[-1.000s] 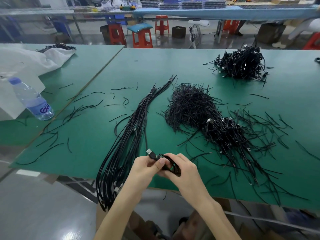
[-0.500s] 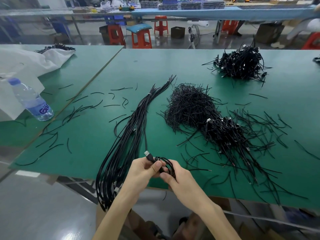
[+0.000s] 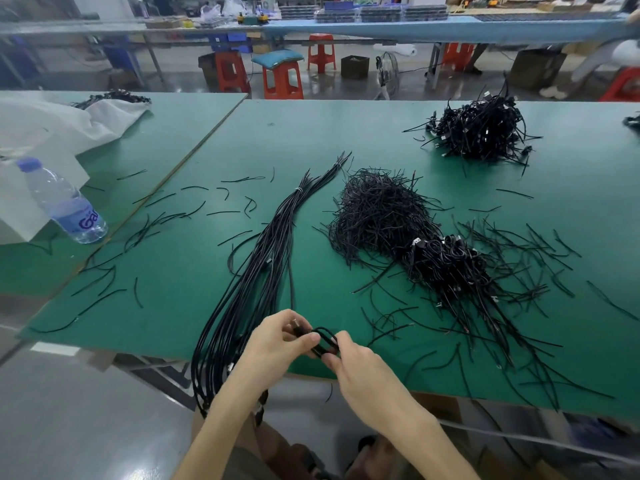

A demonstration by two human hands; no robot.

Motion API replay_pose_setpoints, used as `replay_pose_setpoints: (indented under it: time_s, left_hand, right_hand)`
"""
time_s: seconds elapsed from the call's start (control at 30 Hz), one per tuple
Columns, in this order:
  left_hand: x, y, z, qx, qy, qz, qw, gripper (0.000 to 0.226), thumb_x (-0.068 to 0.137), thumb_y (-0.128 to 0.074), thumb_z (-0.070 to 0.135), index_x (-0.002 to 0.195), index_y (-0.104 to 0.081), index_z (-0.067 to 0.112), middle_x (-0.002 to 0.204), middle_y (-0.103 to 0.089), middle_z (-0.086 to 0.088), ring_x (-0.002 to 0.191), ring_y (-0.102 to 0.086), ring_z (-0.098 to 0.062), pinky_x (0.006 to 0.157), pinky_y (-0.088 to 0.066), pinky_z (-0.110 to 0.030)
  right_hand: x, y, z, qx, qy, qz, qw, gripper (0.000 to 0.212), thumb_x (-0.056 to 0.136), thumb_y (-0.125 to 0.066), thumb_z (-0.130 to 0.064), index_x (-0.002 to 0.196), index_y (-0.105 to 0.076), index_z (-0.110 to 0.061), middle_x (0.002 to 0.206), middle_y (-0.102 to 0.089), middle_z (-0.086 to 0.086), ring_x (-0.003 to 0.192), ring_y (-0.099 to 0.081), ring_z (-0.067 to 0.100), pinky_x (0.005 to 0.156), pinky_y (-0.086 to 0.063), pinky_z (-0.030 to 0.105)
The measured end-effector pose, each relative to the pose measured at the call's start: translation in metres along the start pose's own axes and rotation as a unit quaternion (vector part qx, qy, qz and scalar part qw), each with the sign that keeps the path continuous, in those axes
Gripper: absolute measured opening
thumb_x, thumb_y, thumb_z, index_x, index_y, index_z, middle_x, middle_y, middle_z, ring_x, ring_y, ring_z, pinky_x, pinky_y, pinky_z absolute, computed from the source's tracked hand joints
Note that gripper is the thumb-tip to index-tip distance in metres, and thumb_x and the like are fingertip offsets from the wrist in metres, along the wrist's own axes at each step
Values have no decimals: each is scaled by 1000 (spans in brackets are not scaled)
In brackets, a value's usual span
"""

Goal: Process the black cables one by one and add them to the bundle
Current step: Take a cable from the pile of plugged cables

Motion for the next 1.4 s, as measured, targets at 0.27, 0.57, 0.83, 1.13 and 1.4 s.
replay_pose_setpoints:
  time_s: [0.27,0.57,0.83,1.13,1.4]
  left_hand:
    - [-2,6,0,-109,19,-13,994,9,89,-77,10,95,-71,7,79,-74,-10,74,-77,-24,71,-60,-23]
    - [-4,-3,11,-173,8,-75,982,14,98,-66,9,109,-75,13,84,-77,-2,79,-75,-20,78,-58,-21]
    - [-3,1,20,-35,-54,-111,992,13,100,-64,21,109,-74,22,93,-77,-1,83,-75,-14,84,-59,-26]
    - [-4,-21,19,324,-140,-162,922,32,107,-41,46,99,-62,24,99,-56,9,89,-53,-9,85,-46,-31]
    - [-7,-30,14,351,-126,-183,909,41,111,-28,43,96,-54,15,87,-59,-1,82,-54,-23,84,-46,-42]
  right_hand:
    - [2,1,3,0,-3,-12,1000,21,106,-45,-41,88,-34,-37,87,-59,-11,73,-56,9,62,-46,29]
    - [2,1,-2,-137,27,-11,990,24,108,-32,-46,92,-27,-29,70,-47,-9,55,-44,12,56,-34,34]
    - [-4,-6,-11,-230,98,-3,968,18,110,-20,-35,101,-28,-22,68,-43,-5,53,-39,29,53,-30,39]
    - [-4,-12,-11,-235,145,2,961,27,110,-23,-30,128,-39,-16,68,-44,-6,56,-48,29,55,-34,39]
    - [0,4,-10,-255,140,-18,957,16,112,-25,-32,100,-30,-23,84,-54,-4,71,-59,26,59,-38,35]
Point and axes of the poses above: each hand's wrist, its own x-axis towards the middle knuckle, its own y-axis out of the back of the hand, z = x × y, the point moved 7 cm from there along x, towards the middle knuckle
